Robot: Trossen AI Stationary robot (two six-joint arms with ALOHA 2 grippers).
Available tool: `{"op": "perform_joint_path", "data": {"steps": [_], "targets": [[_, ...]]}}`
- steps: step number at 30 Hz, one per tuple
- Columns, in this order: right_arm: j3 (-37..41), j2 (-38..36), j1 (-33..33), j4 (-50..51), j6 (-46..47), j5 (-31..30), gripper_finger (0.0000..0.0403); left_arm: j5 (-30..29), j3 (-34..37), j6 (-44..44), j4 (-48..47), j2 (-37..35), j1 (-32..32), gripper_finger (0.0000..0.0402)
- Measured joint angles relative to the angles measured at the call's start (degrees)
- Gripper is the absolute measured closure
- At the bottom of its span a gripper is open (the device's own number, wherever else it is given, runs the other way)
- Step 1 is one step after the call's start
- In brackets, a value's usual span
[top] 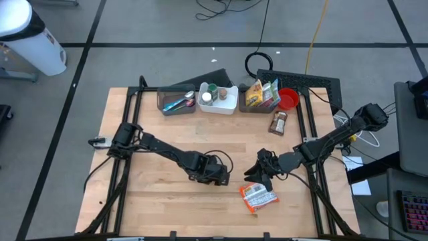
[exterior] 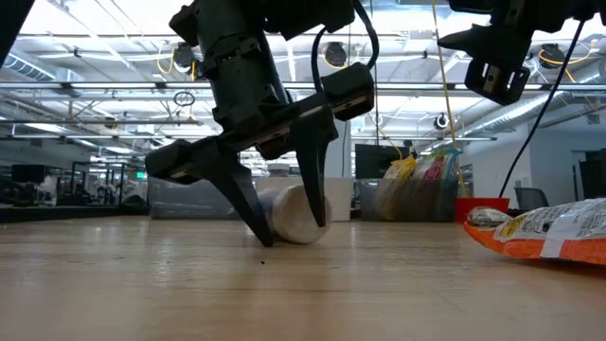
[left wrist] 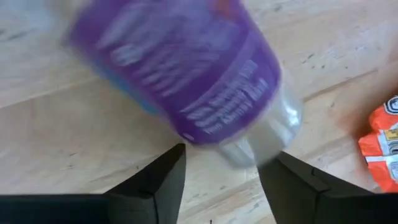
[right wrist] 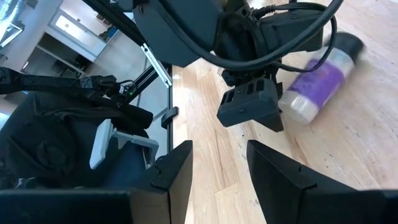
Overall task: Pick & Place Food Item
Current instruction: Put the black seasoning bottle into the white bin
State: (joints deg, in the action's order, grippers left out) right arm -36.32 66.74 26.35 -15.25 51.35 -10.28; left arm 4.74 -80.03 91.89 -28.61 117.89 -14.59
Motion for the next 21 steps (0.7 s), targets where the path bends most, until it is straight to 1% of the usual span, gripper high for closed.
{"op": "perform_joint_path", "data": {"steps": [5,9,13,18,21], "targets": [[0.0,0.0,0.0,0.3,0.0,0.0,0.0259,0.2,0.1,0.0,0.8,0.0,0.4,0.0219],[0.0,0.0,0.0,0.6,0.0,0.0,0.0259,0.1,0.1,-0.3,1.7,0.0,0.4,0.0219],[0.0,0.0,0.0,0.6,0.0,0.0,0.0259,-2.2,0.1,-0.2,3.0,0.0,0.3,0.0218],[0.0,0.0,0.0,0.6,0.0,0.0,0.0259,-2.6,0.1,-0.8,8.5,0.0,0.7,0.0218],[0.0,0.0,0.0,0.6,0.0,0.0,0.0259,-2.8,0.1,-3.9,11.8,0.0,1.3,0.0218]]}}
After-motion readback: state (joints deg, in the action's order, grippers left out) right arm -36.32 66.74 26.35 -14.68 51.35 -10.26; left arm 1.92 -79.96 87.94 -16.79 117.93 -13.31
